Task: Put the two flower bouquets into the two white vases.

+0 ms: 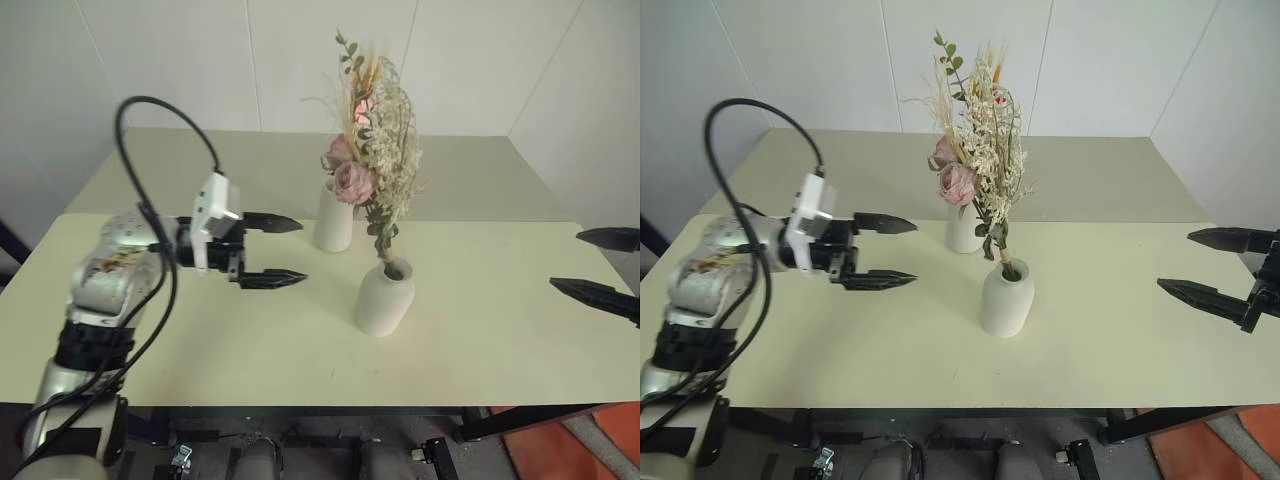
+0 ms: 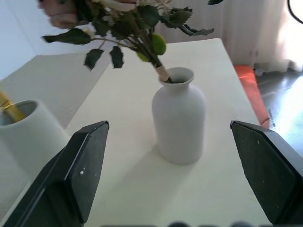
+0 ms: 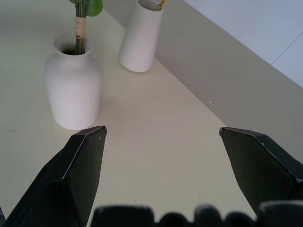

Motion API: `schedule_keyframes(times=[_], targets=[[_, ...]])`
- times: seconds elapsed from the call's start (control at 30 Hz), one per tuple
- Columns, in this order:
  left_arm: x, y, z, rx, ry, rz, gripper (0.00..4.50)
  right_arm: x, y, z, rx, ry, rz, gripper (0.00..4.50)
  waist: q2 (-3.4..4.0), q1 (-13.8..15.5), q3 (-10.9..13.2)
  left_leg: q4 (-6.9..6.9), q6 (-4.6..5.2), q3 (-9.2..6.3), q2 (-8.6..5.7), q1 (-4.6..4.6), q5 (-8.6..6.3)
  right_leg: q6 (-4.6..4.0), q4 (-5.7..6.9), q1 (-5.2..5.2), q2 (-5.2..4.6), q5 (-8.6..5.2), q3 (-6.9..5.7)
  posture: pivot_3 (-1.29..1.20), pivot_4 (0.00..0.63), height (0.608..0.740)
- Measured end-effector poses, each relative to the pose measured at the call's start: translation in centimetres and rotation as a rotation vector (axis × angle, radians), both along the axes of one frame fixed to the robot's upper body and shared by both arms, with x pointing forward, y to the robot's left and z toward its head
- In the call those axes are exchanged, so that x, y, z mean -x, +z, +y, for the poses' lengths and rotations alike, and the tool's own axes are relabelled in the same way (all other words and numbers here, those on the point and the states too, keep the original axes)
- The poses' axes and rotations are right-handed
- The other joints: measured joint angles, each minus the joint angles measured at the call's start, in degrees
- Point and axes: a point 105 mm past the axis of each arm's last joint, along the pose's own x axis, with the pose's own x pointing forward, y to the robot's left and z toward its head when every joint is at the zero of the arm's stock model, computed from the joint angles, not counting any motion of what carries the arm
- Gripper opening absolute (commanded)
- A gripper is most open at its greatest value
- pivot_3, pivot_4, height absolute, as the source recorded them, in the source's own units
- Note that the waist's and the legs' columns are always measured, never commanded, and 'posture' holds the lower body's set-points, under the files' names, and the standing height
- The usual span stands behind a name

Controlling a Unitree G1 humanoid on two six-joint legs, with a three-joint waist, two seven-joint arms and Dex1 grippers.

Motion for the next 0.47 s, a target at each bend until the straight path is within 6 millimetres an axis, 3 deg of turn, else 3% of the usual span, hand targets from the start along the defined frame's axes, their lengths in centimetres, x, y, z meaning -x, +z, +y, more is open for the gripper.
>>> schedule_keyframes(times=[0.2,0.47], targets=[[1.4,0.8,4.4,-0.002,0.187,-0.059,4.46,0.1,0.0,-0.7,-0.016,0.025,-0.002,4.50,0.01,-0.1,0.0,0.00,-0.01,0.04,0.05,0.01,0.00,-0.09,-0.01,-0.01,0.00,-0.07,-0.02,0.00,0.150,0.740],[3.5,2.0,5.8,0.010,0.313,-0.104,4.46,-1.6,1.2,-2.1,-0.027,0.013,-0.009,4.50,0.04,-0.4,0.0,-0.01,-0.01,0.09,0.08,0.04,-0.01,-0.13,0.02,-0.04,-0.01,-0.09,-0.01,0.00,0.150,0.740]])
